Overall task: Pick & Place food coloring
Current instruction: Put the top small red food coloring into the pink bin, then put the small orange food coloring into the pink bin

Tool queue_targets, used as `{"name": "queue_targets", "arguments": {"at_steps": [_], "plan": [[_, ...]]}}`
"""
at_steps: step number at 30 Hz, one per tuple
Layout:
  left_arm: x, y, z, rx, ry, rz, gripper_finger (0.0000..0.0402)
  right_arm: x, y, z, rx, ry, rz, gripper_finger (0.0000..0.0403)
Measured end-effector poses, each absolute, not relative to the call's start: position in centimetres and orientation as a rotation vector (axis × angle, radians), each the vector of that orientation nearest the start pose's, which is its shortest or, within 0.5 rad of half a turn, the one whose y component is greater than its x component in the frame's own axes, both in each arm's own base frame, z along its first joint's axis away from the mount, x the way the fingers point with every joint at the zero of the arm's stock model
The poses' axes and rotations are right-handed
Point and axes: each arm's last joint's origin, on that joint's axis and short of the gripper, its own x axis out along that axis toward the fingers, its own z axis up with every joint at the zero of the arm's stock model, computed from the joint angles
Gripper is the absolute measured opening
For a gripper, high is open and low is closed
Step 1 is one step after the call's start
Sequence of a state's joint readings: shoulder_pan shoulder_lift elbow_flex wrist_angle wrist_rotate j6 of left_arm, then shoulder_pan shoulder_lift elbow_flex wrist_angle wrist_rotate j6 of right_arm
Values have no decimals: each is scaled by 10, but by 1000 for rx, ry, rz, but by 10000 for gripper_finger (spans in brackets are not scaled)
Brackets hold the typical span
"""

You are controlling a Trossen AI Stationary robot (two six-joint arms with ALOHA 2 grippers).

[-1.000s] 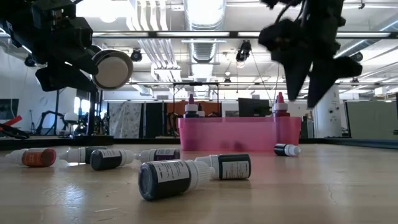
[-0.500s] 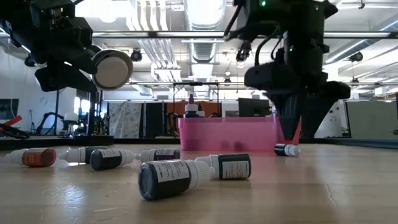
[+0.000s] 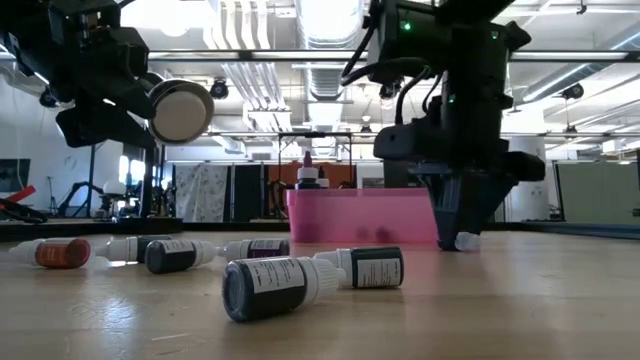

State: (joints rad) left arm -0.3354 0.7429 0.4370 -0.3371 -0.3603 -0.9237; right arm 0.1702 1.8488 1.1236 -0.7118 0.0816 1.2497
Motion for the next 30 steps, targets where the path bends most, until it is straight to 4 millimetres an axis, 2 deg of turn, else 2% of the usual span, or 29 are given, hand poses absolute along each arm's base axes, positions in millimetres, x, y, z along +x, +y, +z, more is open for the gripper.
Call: {"name": "queue_targets", "arguments": {"at_steps": [5,9,11,14,17,20,22,25,27,30], "plan": [[148,-41,209,-677,540,296,197,323,54,144,839,1263,-794,75],[148,-41,209,-681,539,297,197,323,55,151,850,1261,-753,56],[148,-41,209,-681,539,298,197,328,55,168,853,1204,-712,57],[148,-41,209,-681,539,298,197,336,51,212,825,1026,-659,71],[148,-41,209,-680,539,298,197,336,38,259,755,806,-683,88],[148,-41,209,-677,539,297,197,332,17,297,671,638,-742,107],[148,-41,209,-677,539,297,197,327,1,312,645,611,-777,123],[148,-41,209,-679,538,297,197,321,-17,319,640,622,-821,151],[148,-41,209,-684,538,298,197,318,-22,324,634,611,-822,171],[148,-41,209,-701,534,302,197,314,-19,333,594,592,-777,194]]}}
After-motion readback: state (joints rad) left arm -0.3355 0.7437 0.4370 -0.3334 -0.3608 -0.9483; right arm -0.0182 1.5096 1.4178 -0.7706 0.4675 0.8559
